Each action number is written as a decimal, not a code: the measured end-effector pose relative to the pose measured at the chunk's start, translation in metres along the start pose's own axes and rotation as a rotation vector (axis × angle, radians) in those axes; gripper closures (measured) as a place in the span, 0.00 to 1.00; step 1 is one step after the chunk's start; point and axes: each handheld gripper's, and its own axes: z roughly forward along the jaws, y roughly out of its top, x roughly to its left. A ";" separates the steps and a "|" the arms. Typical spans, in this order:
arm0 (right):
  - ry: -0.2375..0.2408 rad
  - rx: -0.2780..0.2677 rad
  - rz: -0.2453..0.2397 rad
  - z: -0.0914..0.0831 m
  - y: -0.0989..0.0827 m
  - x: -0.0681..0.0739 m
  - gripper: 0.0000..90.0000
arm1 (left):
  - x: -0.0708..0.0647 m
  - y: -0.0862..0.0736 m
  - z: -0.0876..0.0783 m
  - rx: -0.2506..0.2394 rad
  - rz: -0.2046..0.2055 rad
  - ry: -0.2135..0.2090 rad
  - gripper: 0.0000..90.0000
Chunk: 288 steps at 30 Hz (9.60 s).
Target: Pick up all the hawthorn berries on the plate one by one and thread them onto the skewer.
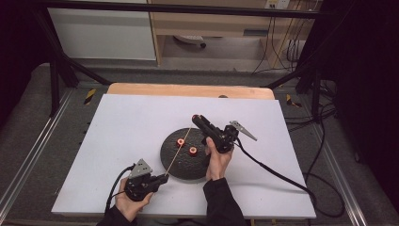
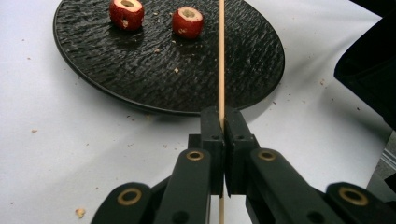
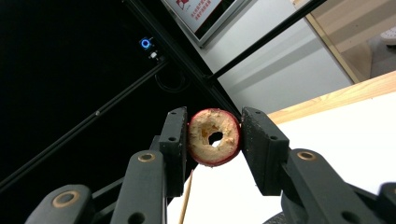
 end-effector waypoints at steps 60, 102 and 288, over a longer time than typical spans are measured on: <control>0.051 -0.023 0.013 0.010 -0.010 0.004 0.70 | -0.003 0.002 0.002 -0.043 -0.081 -0.026 0.98; 0.025 0.000 -0.020 0.001 -0.012 -0.003 0.71 | -0.020 0.013 0.007 -0.064 -0.107 0.036 0.98; -0.002 0.040 -0.026 0.010 -0.019 -0.005 0.68 | 0.013 -0.012 -0.025 -0.030 0.019 0.107 0.98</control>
